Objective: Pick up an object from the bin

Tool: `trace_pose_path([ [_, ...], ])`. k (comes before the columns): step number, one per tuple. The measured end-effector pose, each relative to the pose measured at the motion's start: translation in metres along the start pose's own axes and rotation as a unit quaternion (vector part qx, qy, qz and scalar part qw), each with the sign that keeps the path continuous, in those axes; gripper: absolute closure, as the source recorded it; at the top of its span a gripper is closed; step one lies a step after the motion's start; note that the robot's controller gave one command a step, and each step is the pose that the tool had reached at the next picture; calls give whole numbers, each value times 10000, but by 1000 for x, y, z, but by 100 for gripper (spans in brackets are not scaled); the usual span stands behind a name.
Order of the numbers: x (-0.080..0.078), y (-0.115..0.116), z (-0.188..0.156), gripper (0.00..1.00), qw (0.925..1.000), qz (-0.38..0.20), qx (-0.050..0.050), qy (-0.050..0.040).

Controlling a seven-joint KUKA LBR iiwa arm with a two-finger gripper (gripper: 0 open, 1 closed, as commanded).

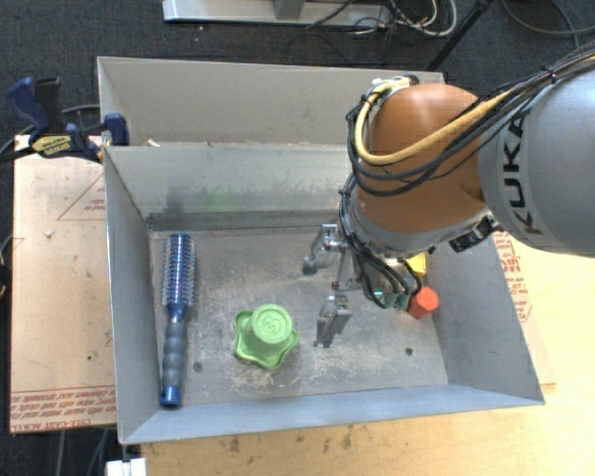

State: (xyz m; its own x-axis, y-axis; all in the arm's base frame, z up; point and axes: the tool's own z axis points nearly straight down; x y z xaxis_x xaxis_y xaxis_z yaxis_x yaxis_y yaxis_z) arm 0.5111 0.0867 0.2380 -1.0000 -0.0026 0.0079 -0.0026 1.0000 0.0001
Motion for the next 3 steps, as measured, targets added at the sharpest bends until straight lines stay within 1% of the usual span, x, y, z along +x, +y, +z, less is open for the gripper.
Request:
trace_pose_path([
  [1, -9, 41, 135, 0, 9996, -266, -2, -4],
  [2, -11, 40, 130, 100, 9997, -241, -8, -47],
  [3, -8, 18, 30, 100, 9963, -855, 0, -81],
])
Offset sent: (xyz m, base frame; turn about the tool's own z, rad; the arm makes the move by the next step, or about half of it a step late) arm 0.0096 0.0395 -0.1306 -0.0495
